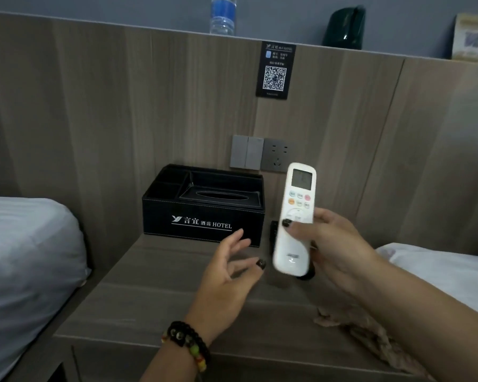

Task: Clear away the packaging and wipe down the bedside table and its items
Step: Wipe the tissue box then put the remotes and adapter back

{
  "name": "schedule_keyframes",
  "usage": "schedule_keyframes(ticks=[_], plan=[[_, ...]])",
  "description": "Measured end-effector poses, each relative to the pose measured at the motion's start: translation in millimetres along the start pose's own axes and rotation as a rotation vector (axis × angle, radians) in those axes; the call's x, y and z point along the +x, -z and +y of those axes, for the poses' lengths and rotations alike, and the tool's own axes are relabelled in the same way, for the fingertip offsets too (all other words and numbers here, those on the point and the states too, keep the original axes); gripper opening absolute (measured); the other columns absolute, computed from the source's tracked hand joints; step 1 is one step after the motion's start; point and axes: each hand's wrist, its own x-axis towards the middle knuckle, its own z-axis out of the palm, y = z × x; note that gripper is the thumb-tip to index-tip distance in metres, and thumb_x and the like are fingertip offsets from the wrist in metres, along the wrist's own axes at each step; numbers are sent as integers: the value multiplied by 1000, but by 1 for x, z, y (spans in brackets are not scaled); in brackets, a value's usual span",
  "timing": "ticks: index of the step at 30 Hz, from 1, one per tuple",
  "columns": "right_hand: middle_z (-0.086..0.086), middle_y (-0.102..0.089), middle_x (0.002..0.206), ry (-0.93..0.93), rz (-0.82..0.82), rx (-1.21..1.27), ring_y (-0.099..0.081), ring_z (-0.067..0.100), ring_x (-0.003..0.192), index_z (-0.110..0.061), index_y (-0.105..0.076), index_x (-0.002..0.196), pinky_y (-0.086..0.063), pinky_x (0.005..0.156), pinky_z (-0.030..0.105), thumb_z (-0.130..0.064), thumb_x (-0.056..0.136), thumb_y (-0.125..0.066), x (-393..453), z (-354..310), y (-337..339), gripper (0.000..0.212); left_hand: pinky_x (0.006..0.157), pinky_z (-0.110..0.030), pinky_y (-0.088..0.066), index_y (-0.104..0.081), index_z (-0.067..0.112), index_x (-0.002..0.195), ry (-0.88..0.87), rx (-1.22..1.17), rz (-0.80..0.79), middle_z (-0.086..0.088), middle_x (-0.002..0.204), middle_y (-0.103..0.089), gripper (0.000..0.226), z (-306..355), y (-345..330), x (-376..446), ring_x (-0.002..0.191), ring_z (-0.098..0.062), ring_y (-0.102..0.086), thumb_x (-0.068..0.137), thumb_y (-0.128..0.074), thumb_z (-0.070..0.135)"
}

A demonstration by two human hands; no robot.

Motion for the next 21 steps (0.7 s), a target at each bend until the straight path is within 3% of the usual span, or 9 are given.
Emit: schedule_keyframes(ticks=[4,8,10,13,17,19,21], plan=[[7,-74,103,105,-52,10,-72,22,93,-9,-57,116,-58,84,42,-3,78,-75,-11,7,-40,42,81,-34,-57,-52,17,130,45,-362,7,-6,116,-69,45,8,8,-2,104,-20,-68,90,-55,-2],[6,-72,105,150,-64,-16,-71,18,93,-11,-55,116,-58,81,38,2,79,-73,-6,6,-65,43,75,-34,-59,-59,11,120,22,-588,13,-13,109,-71,44,16,24,-5,99,-27,-69,77,-62,4],[5,-72,104,157,-96,-26,-71,17,92,-12,-54,115,-59,78,36,4,79,-72,-2,5,-77,43,77,-30,-58,-59,14,120,-31,-511,91,-9,109,-72,44,16,32,-5,101,-23,-69,76,-65,7],[3,-72,104,184,-129,-116,-71,14,91,-15,-50,121,-59,77,36,0,77,-75,7,0,-96,53,75,-23,-56,-62,13,117,-116,-364,237,-6,107,-73,44,12,44,-2,100,-18,-69,78,-69,-6],[-2,-69,103,285,-122,-257,-71,12,87,-34,-21,148,-59,80,37,-6,74,-80,35,-23,-119,99,72,-16,-54,-68,17,108,-167,-254,371,5,100,-75,39,8,60,6,96,-9,-70,79,-68,-11],[-4,-62,117,311,-175,-360,-68,14,96,-39,-9,151,-58,83,34,-10,74,-80,48,-34,-135,109,71,-15,-53,-69,19,106,-179,-220,411,9,97,-75,39,7,67,10,94,-6,-70,80,-68,-10],[-4,-52,128,319,-206,-467,-63,18,104,-38,-18,150,-58,85,38,-13,74,-81,60,-37,-153,101,70,-15,-53,-70,18,108,-182,-215,462,8,97,-75,38,6,74,14,94,-7,-70,81,-67,-9]])
